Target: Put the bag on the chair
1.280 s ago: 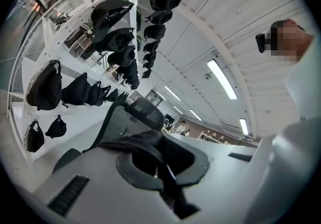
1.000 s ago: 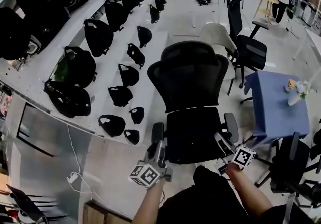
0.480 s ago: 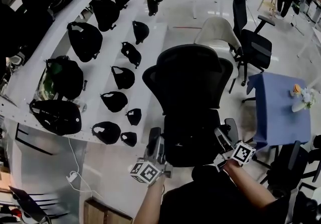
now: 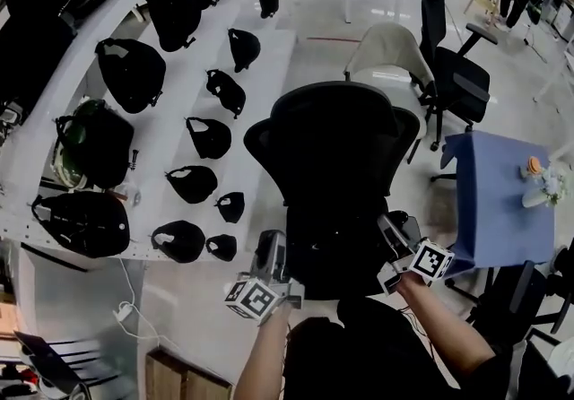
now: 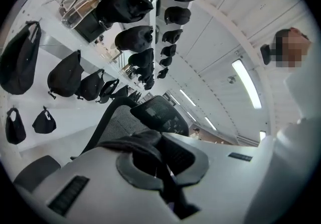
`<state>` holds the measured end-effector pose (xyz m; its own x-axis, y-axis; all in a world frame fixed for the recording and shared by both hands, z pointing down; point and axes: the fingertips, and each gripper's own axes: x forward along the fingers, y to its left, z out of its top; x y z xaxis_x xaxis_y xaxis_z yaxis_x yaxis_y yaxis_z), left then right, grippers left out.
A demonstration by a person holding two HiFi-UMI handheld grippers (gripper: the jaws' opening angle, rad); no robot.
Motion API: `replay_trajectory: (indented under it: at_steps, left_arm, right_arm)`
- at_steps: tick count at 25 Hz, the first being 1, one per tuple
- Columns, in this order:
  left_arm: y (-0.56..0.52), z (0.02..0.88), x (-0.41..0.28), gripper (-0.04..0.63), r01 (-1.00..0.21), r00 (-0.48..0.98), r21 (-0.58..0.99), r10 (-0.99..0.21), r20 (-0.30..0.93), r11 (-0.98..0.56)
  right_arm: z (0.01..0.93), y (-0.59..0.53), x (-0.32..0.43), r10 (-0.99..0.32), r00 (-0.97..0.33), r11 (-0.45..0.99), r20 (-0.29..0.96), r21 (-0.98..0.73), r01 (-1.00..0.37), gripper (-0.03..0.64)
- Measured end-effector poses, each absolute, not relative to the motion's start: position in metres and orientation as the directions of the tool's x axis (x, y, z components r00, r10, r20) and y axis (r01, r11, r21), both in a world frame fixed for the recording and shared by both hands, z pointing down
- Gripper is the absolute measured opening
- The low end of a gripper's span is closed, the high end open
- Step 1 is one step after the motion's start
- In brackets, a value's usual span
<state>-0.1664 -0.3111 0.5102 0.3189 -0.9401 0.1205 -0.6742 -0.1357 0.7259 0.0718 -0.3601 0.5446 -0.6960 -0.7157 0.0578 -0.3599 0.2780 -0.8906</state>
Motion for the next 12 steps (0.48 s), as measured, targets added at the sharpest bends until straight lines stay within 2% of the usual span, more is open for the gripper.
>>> replay_trajectory:
  at_steps: [6,12]
  left_arm:
    - [-0.333,0.520,-0.172,0.015,-0.672,0.332,0.724,-0.937,0.105,-0.157]
    - [-0.351,0.531,-0.171,0.014,-0.647,0.378,0.742,-0.919,0.112,-0.176]
  right_arm:
    - [0.549,-0.386,0.064,-0.704,-0.707,0.314,0.070,-0.862,-0.397,0.008]
    - [0.566,-0.399,0.062,-0.717,-0.687,0.289,0.115,-0.848,-0.444,0.008]
